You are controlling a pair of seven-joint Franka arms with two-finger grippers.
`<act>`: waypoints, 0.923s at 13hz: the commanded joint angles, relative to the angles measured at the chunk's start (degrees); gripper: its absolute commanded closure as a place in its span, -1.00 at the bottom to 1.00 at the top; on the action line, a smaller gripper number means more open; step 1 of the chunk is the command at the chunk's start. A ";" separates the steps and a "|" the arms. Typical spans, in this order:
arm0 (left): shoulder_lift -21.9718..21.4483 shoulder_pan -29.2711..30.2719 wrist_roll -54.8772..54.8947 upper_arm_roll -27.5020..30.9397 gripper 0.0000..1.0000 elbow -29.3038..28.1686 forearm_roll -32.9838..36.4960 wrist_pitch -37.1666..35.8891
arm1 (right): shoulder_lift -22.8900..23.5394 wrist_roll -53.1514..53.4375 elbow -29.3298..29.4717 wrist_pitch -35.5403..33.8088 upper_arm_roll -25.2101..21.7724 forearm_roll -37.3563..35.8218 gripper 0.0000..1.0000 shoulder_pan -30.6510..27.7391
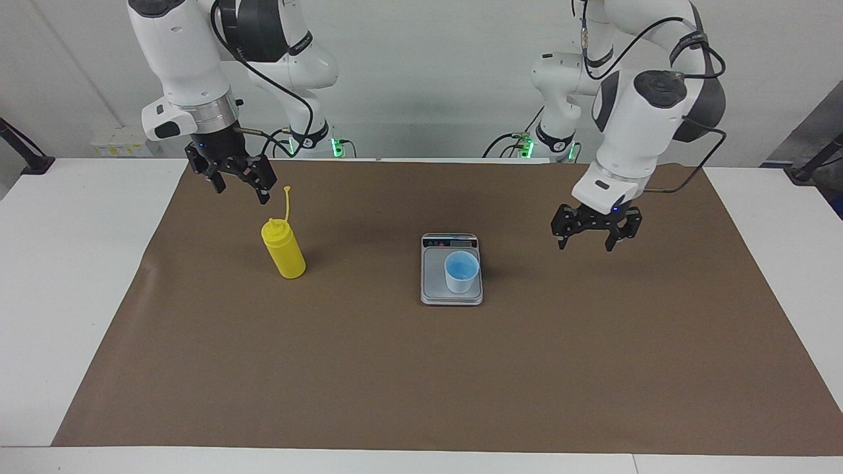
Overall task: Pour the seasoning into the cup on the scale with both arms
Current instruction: 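Release the blue cup on the scale and withdraw the left gripper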
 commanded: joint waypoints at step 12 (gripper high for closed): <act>-5.94 10.01 14.15 -0.30 -1.00 8.78 -1.17 -19.38 | -0.22 -1.74 0.34 -6.26 0.21 0.21 -1.00 -0.51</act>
